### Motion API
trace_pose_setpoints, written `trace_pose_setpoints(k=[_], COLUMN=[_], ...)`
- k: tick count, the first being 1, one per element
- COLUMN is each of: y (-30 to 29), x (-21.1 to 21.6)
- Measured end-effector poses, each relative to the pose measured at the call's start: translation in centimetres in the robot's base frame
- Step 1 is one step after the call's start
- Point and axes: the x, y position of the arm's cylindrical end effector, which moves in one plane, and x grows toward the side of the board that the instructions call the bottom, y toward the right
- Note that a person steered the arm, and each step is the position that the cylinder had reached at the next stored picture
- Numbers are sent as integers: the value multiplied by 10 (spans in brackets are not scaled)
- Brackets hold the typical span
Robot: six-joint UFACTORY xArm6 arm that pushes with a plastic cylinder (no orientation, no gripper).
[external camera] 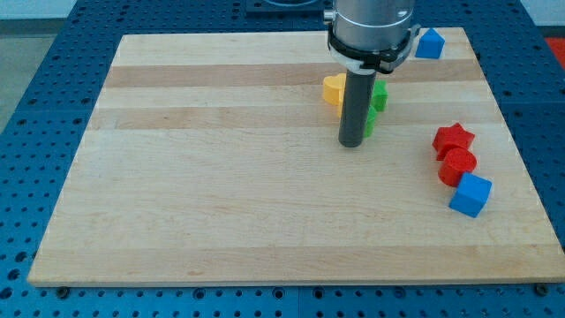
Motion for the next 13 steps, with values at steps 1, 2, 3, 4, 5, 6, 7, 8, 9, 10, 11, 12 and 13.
trace_pose_setpoints(k=[1, 2, 3, 4, 5, 6, 7, 8, 9, 10, 11, 12, 13], y=[0, 2, 6, 11, 16, 31, 55, 62, 66, 85, 92, 92, 89], x=[0, -3, -9, -16, -11, 21, 22, 7, -9, -26, -57, -97, -135])
